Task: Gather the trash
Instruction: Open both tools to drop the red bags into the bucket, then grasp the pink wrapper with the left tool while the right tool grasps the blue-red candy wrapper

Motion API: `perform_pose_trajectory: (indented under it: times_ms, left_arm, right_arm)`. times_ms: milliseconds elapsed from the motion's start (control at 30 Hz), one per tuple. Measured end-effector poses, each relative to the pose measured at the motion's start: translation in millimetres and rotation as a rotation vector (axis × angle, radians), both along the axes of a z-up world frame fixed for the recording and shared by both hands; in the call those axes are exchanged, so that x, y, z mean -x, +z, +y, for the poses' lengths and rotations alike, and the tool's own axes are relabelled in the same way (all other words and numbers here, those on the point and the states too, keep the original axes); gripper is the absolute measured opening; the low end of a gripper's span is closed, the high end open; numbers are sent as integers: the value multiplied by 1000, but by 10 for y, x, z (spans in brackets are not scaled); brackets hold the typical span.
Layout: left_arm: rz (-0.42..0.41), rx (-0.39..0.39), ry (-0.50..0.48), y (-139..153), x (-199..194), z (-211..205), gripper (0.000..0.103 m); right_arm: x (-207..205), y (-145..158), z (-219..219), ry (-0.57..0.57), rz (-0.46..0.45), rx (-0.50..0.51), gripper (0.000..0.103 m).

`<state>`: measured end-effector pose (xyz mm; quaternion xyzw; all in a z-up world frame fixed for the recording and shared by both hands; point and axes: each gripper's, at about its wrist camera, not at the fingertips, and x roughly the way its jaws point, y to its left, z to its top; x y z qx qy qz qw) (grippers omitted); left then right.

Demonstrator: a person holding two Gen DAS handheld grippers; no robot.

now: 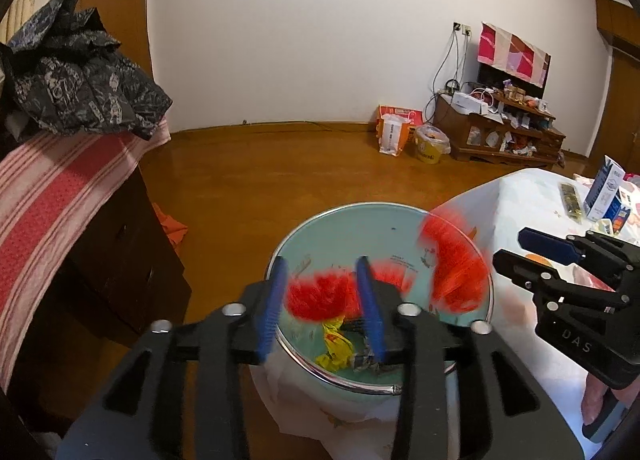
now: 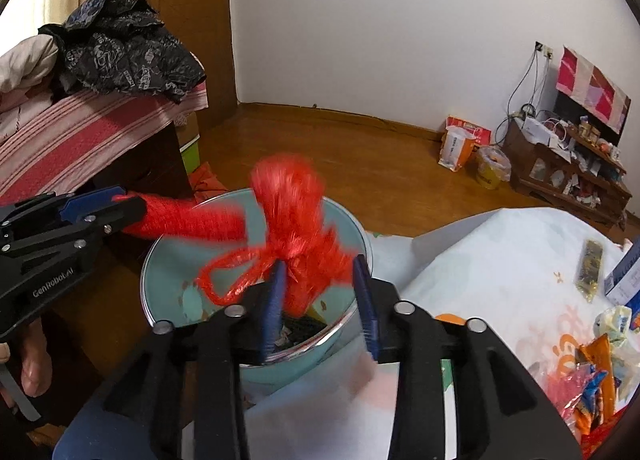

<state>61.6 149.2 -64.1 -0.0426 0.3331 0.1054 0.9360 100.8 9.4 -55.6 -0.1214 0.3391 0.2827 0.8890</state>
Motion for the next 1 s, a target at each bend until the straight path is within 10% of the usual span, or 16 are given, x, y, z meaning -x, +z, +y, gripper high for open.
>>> perform_pose_trajectory:
  times_ms: [333,1000]
  left_arm:
    - [57,-12,-54,-180,-40,-249,55]
    - [31,-55,-409,-51,-183,-2143,64]
  right_arm:
    - [87,114,-487,-118,-23,-21,50]
    - [984,275,-3189,-667,-110,0,61]
